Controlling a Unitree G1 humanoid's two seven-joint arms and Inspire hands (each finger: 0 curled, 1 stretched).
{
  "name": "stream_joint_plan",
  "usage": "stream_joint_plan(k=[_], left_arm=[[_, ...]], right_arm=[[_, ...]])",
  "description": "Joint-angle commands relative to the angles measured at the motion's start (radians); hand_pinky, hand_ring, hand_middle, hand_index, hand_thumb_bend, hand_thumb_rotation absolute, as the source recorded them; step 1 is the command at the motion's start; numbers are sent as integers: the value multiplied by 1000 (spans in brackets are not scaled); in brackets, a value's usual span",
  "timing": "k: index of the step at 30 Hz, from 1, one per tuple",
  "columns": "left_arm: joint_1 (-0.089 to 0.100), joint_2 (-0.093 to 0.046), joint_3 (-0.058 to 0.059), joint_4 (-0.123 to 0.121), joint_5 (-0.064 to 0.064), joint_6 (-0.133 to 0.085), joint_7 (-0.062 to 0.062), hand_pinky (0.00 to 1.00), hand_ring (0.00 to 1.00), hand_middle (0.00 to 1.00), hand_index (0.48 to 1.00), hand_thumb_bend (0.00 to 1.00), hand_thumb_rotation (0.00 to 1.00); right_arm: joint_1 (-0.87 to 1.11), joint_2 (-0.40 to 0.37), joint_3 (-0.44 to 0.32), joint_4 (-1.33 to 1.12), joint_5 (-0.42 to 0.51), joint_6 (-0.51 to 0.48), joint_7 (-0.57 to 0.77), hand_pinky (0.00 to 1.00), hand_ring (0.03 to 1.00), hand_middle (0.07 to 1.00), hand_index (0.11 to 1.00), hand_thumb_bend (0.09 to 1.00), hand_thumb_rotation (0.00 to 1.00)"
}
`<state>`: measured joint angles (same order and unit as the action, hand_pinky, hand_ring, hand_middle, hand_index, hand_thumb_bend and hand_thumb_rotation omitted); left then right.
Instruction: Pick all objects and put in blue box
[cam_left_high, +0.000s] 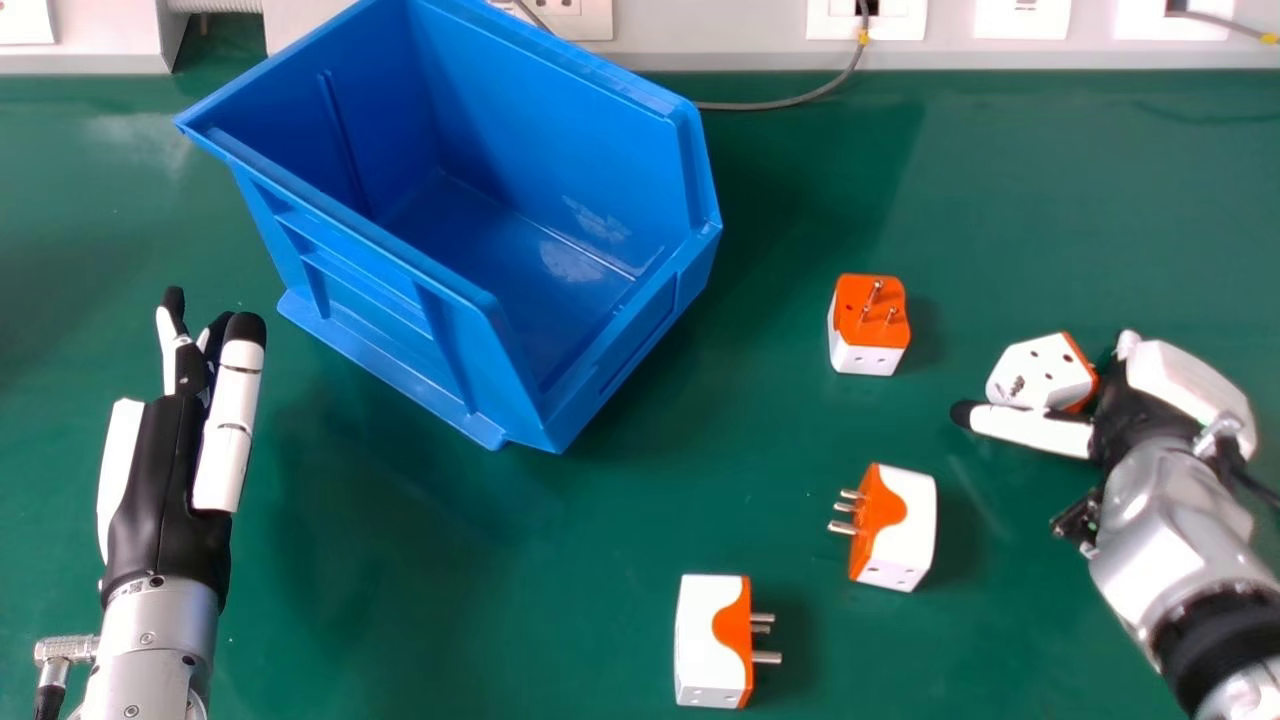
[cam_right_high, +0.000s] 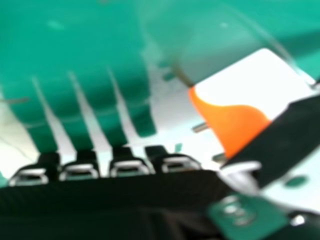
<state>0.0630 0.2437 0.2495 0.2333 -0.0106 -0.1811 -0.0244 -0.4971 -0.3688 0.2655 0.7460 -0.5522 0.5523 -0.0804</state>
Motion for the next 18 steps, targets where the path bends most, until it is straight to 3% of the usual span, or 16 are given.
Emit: stream_joint_plan(k=[1,10,18], left_arm=[[-4,1,1,-26,-9,-4,-2,999,1000,973,991,552,1000],[-13,1,-4,-21,0,0,8,999,1000,974,992,566,1000],[-25,2,-4,-7,-6,1,8,1000,1000,975,993,576,1000]], right_arm=[[56,-1,-8,-88,10,31,18,975,1000,1000,1000,764,748],[142,-9,-13,-306,-4,87,18,971,1000,1000,1000,761,730],[125,-7,-7,-312,-5,99,33,964,1000,1000,1000,782,703]])
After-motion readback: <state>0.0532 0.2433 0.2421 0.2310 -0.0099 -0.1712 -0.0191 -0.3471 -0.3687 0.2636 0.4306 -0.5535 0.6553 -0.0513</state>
